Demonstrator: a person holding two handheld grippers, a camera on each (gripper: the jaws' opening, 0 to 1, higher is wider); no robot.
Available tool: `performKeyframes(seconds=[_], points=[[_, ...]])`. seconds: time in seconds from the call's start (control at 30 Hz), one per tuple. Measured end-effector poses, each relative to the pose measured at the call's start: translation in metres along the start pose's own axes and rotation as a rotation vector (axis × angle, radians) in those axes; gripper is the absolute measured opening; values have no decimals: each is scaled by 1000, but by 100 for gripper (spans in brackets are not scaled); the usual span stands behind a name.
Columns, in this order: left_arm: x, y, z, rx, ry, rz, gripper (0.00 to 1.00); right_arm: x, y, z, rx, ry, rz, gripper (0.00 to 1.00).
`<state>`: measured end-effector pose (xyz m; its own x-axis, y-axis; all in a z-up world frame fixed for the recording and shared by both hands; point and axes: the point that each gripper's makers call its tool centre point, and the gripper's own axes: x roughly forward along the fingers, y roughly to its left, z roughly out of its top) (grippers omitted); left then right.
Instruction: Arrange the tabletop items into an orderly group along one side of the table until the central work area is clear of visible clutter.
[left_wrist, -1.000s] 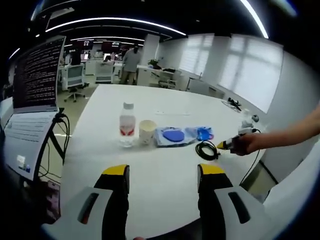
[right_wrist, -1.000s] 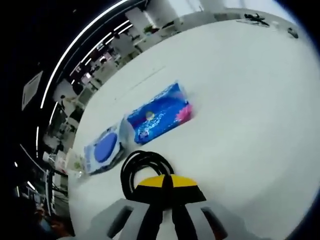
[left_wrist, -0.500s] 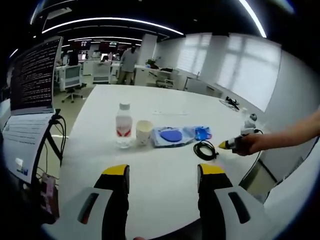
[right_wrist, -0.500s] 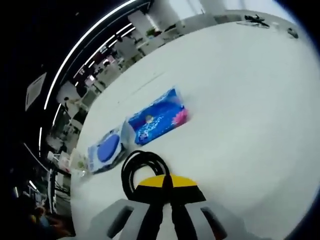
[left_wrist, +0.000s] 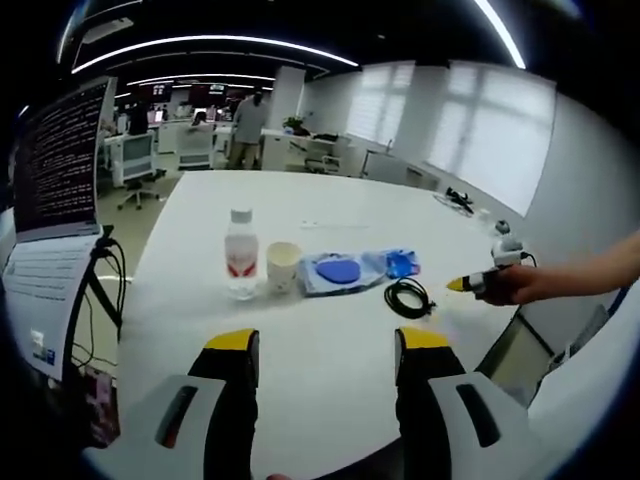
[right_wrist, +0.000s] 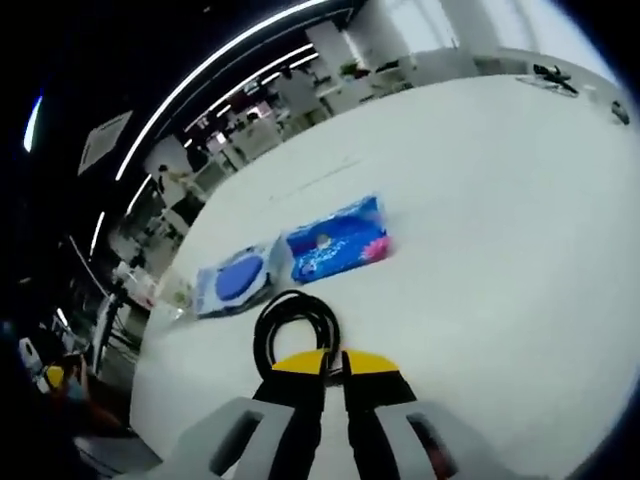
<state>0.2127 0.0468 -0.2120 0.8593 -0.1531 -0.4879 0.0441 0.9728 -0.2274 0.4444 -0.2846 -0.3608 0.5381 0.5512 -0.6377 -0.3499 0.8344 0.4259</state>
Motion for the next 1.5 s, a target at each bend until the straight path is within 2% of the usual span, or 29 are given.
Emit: performKeyframes(seconds=[0.13, 0.17, 0.23, 0.27, 0.4, 0.5, 0.57, 0.63, 0.7, 0.77, 1.1, 1.5], points=[[1, -1, 3, 8, -2, -4, 54, -18, 16, 2, -88, -21, 65, 9], [1, 1, 4, 14, -2, -5, 54, -24, 26, 3, -113, -35, 90, 11], [2, 2, 5, 18, -4, -6, 54, -30, 32, 0, -169, -27, 108, 16], [2, 2, 6, 20, -5, -6, 54, -35, 43, 0, -214, -26, 131, 19], [3, 6, 11, 30, -11, -8, 55, -44, 64, 0, -266, -27, 206, 32], [6, 9, 14, 33, -17, -9, 55, -53, 82, 0, -335, -23, 218, 42], [8, 10, 17, 35, -23, -12, 55, -52, 79, 0, -368, -9, 229, 46], [9, 10, 18, 37, -27, -15, 55, -58, 90, 4, -388, -17, 244, 50], [9, 7, 20, 38, -32, -20, 55, -61, 85, 11, -402, -38, 243, 54], [10, 6, 22, 38, -37, -22, 55, -57, 82, 11, -399, -44, 248, 58], [9, 4, 27, 29, -54, -20, 55, -60, 90, 11, -411, -34, 252, 58], [8, 7, 25, 10, -58, -13, 55, -64, 98, 3, -414, -13, 260, 58]])
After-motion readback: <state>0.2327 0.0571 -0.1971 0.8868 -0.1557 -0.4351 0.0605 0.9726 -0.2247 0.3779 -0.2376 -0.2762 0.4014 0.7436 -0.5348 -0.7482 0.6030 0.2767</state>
